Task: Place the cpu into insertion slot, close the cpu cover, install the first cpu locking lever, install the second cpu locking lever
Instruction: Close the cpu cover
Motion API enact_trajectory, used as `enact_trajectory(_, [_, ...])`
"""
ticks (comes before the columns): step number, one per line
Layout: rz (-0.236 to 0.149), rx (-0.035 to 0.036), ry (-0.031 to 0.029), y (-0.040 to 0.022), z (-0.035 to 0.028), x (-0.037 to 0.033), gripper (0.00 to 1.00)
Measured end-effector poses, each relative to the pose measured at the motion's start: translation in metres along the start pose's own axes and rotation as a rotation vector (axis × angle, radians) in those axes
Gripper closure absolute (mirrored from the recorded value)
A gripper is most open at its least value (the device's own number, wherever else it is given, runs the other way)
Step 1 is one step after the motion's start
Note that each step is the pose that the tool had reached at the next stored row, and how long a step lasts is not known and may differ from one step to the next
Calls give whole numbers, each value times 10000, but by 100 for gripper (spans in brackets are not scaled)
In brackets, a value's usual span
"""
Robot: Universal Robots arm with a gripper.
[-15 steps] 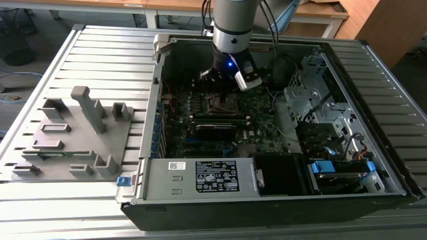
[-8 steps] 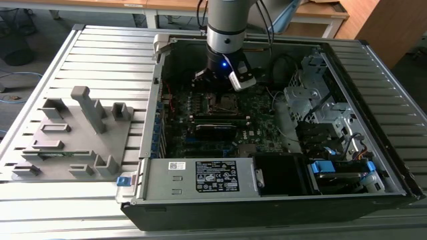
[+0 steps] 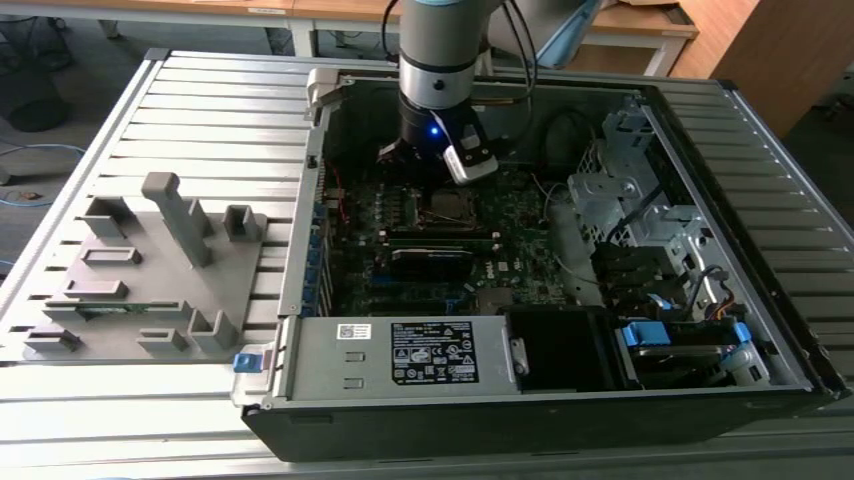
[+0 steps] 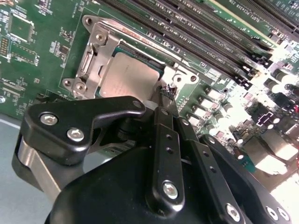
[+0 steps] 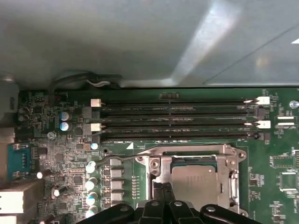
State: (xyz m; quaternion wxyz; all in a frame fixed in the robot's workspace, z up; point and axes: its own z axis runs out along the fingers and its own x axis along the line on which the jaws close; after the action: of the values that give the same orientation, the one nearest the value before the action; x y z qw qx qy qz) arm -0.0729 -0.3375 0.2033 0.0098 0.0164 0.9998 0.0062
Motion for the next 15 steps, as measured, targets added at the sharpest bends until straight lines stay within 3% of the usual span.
enact_trajectory(15, [-1,4,2,-3,66,42,89])
